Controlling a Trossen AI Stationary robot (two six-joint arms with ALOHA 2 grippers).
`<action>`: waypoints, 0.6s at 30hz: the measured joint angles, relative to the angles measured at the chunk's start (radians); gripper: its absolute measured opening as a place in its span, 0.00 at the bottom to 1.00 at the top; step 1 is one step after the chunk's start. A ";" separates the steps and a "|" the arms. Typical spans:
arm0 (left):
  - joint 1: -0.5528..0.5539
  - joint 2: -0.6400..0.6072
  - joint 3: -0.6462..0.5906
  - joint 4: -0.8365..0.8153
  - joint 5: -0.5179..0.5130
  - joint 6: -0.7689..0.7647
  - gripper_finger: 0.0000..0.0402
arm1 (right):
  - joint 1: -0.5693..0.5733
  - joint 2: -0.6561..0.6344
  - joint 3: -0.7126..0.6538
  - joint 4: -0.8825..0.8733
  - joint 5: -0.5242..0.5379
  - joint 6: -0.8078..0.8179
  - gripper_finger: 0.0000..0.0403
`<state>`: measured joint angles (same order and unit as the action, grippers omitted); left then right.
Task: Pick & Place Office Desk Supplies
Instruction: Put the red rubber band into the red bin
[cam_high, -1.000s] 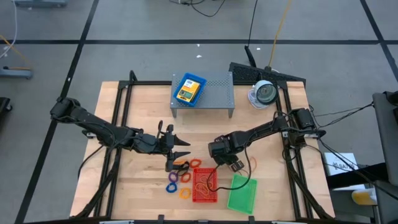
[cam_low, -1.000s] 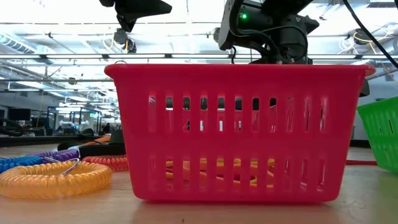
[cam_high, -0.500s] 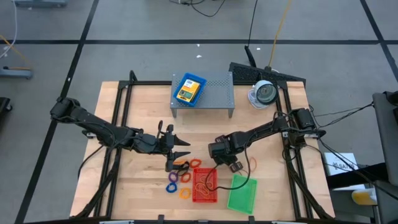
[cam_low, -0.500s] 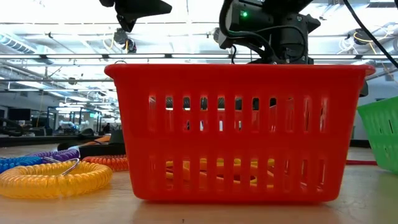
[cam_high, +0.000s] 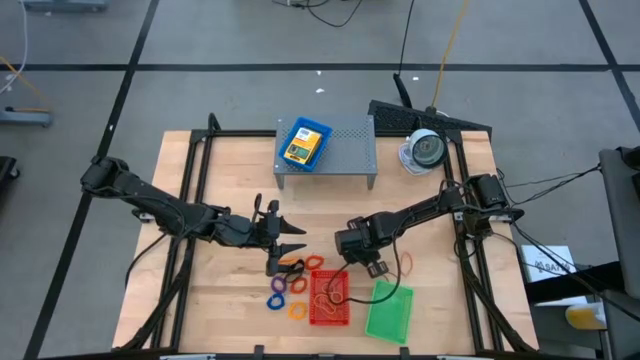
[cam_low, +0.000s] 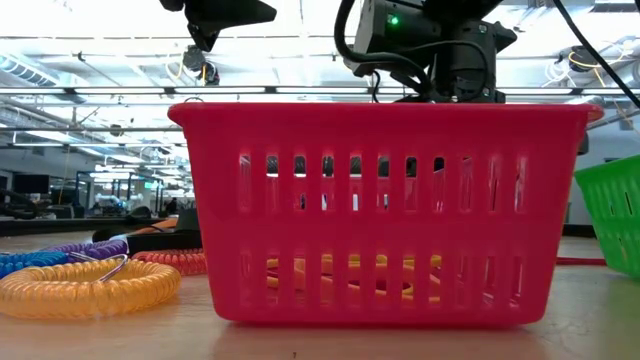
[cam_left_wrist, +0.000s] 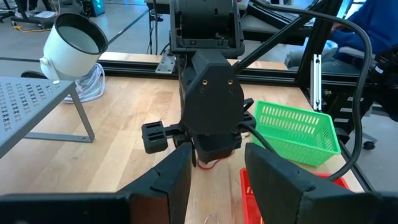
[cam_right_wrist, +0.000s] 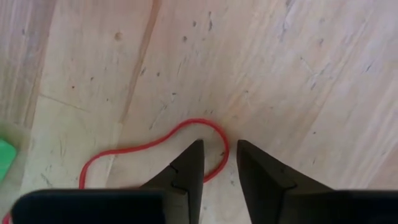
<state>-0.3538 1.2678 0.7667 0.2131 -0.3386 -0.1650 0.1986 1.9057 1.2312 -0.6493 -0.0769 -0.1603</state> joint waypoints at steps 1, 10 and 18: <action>0.000 0.000 0.000 0.000 0.000 0.000 0.39 | 0.000 0.000 0.000 0.001 0.000 0.007 0.20; 0.000 0.000 0.000 0.000 0.000 0.000 0.39 | 0.000 0.000 0.001 0.006 0.001 0.044 0.09; 0.000 0.000 0.000 0.000 0.000 -0.001 0.39 | 0.000 0.000 0.001 0.017 0.000 0.070 0.01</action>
<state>-0.3542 1.2678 0.7667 0.2134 -0.3386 -0.1656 0.1986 1.9057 1.2324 -0.6323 -0.0769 -0.0898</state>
